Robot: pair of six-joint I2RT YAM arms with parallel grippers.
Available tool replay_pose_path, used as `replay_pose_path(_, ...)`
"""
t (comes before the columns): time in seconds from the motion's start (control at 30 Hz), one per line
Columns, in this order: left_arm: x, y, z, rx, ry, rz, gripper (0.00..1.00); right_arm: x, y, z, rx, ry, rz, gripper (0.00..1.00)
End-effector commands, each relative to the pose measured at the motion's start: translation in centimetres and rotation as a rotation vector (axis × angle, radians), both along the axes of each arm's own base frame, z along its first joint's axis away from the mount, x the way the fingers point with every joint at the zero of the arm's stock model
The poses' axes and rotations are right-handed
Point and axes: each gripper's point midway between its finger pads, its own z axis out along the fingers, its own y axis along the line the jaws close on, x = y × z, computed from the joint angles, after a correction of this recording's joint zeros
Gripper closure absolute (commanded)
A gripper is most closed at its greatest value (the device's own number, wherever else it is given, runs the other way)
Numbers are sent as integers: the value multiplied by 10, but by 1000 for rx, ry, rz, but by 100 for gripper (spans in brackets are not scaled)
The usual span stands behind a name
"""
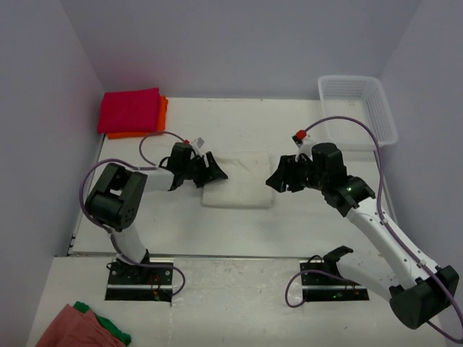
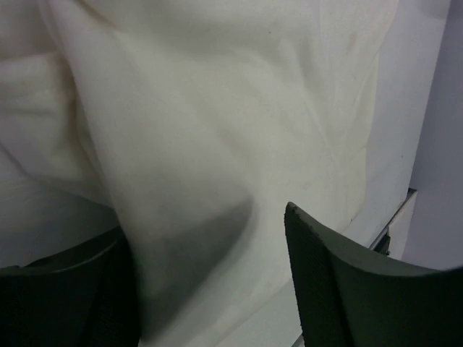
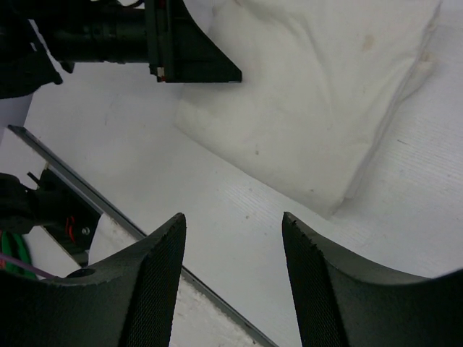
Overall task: Fold and stack the t-shirts
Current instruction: Fold the long partially folded tshirt into a neat square
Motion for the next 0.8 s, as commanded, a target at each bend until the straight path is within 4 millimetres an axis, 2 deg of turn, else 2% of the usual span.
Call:
replay_pose_path(0.0, -30, -16, -57, 35, 184, 53, 33, 0, -2, 19, 35, -57, -17, 43)
replay_pose_path(0.03, -28, -24, -59, 15, 173, 48, 42, -3, -2, 24, 42, -61, -14, 43)
replay_pose_path(0.07, -31, -25, -72, 14, 213, 51, 72, -4, -2, 27, 49, -63, -14, 43)
replay_pose_path(0.1, -29, -28, -74, -3, 216, 52, 87, -6, -1, 30, 60, -67, -8, 43)
replay_pose_path(0.13, -27, -29, -78, 5, 220, 43, 97, -9, 0, 31, 69, -66, 3, 43)
replay_pose_path(0.17, -11, -31, -79, 23, 201, 50, 100, -11, 0, 32, 75, -61, 4, 43)
replay_pose_path(0.23, -4, -33, -77, 41, 180, 25, 100, -15, 3, 32, 96, -60, 21, 43)
replay_pose_path(0.27, 12, -36, -67, 47, 141, 35, 100, -16, 4, 29, 91, -49, 27, 43)
replay_pose_path(0.37, 26, -36, -46, 96, 79, 4, 100, -13, -2, 15, 46, -16, 3, 43)
replay_pose_path(0.47, 43, -34, -13, 133, -22, -16, 100, -11, -5, 12, 23, -17, -11, 43)
replay_pose_path(0.5, 37, -27, -13, 178, 6, -25, 100, -11, -6, 11, 16, -17, -14, 43)
replay_pose_path(0.53, 45, -27, 7, 192, -30, -24, 100, -9, -8, 11, 10, -20, -25, 43)
replay_pose_path(0.57, 51, -19, 11, 246, -64, -19, 100, -9, -8, 12, 8, -22, -23, 43)
replay_pose_path(0.6, 48, -13, 14, 286, -58, -27, 100, -10, -8, 12, 4, -16, -19, 43)
replay_pose_path(0.63, 56, -13, 34, 297, -101, -34, 100, -8, -7, 14, 5, -15, -19, 43)
replay_pose_path(0.67, 61, -7, 40, 350, -146, -54, 100, -8, -7, 15, 7, -13, -21, 43)
replay_pose_path(0.7, 56, 1, 42, 400, -130, -71, 100, -8, -5, 17, 14, -18, -17, 43)
replay_pose_path(0.73, 70, 6, 60, 446, -180, -54, 100, -9, -4, 18, 25, -13, -12, 43)
replay_pose_path(0.77, 76, 11, 68, 497, -224, -80, 100, -11, -1, 18, 39, -8, -3, 43)
